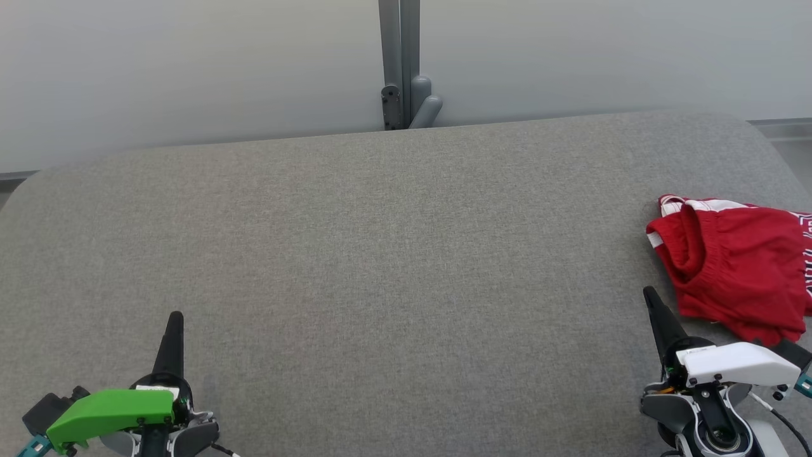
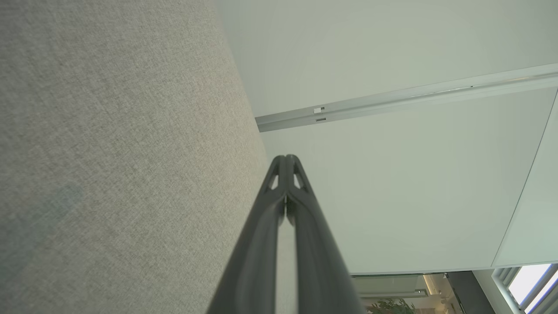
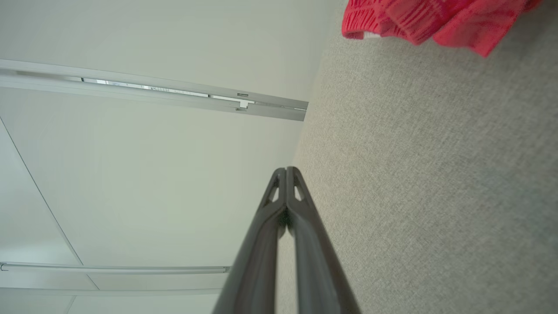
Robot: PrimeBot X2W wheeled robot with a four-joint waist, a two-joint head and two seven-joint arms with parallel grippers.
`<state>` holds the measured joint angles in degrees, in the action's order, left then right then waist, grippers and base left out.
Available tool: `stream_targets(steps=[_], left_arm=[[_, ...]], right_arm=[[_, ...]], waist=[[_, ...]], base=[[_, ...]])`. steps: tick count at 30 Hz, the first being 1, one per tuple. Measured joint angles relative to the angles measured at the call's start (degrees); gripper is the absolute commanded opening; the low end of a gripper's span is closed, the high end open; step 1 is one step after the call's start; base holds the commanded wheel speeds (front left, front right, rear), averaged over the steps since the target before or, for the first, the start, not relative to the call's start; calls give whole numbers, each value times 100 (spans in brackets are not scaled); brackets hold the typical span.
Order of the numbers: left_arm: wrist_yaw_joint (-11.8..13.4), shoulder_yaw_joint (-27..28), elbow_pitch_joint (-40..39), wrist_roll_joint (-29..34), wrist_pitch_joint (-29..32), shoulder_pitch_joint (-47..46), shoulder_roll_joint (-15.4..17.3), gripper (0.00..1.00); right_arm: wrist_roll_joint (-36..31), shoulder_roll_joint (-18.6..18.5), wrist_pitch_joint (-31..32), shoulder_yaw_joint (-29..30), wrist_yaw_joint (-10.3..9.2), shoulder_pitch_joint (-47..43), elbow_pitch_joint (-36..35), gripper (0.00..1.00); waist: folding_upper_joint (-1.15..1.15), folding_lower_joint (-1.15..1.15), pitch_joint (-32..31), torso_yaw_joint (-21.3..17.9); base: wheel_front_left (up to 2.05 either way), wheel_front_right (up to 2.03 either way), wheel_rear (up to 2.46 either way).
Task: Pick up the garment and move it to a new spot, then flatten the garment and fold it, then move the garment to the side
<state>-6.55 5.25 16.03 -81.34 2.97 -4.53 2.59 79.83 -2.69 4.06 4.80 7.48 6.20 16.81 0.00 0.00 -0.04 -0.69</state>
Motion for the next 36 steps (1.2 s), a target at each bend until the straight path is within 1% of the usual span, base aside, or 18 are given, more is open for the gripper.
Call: stream_targets(steps=[27,36], left_arm=[[-75,75,-181,-1085,299,-138,9,0],[-75,77,-189,-1107,300,-145,9,0]], right_arm=[[1201,-4,308,216,0,26,-208,0],[1230,-5,316,221,0,27,-212,0]], waist=[[0,0,20,68],[0,0,20,69]], base=[[0,0,0],[0,0,0]])
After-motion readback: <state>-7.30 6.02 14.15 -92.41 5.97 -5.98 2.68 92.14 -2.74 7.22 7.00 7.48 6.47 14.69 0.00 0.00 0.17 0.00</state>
